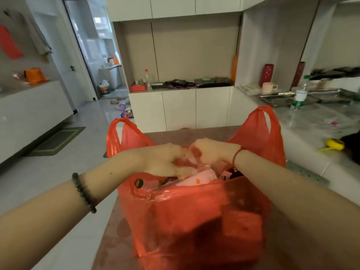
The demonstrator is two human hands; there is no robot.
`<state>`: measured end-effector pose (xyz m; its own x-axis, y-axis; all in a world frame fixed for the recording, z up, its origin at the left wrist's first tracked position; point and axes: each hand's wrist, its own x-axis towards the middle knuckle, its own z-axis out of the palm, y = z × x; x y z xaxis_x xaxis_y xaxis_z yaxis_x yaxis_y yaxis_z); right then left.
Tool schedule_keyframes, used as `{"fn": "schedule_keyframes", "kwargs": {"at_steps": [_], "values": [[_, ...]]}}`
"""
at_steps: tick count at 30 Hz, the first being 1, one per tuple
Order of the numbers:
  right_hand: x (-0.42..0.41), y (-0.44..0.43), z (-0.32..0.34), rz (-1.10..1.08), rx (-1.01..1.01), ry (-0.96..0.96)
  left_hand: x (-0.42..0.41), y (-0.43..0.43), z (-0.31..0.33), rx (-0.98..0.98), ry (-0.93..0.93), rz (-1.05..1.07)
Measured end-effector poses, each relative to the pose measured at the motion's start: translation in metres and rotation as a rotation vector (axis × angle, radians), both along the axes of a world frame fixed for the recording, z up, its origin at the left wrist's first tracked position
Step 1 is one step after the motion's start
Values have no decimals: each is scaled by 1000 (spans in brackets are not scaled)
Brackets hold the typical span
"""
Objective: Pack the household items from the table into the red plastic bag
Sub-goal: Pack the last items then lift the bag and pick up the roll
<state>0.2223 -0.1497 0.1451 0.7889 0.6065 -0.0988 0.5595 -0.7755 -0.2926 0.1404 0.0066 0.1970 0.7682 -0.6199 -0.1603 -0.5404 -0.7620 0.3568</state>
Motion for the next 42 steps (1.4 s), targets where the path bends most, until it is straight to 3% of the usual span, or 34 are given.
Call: {"fn": "schedule_keyframes", "kwargs": {"at_steps": [4,8,11,16,19,25,29,32,36,42], "values": [[-10,-67,59,-140,466,-94,17,-70,16,-458,-128,96],[-20,-159,90,-361,925,-87,30,-167,33,-945,35,124],[-15,-223,73,-536,1118,-80,33,-244,27,-1084,153,152],[8,-312,-20,-820,966,163,56,-341,-24,-1105,375,315],[20,-336,-85,-933,796,290,88,-365,-88,-1088,516,539],[49,-355,-187,-780,301,312,131,-369,-193,-1150,704,1013],[63,-348,-220,-663,-74,178,140,-373,-224,-1145,739,1090],[69,-348,-234,-686,0,239,145,-381,-240,-1164,841,1105],[60,-345,-235,-737,310,350,159,-392,-270,-1211,975,1142],[53,-354,-219,-566,532,353,169,-399,-258,-1237,832,1198]]}}
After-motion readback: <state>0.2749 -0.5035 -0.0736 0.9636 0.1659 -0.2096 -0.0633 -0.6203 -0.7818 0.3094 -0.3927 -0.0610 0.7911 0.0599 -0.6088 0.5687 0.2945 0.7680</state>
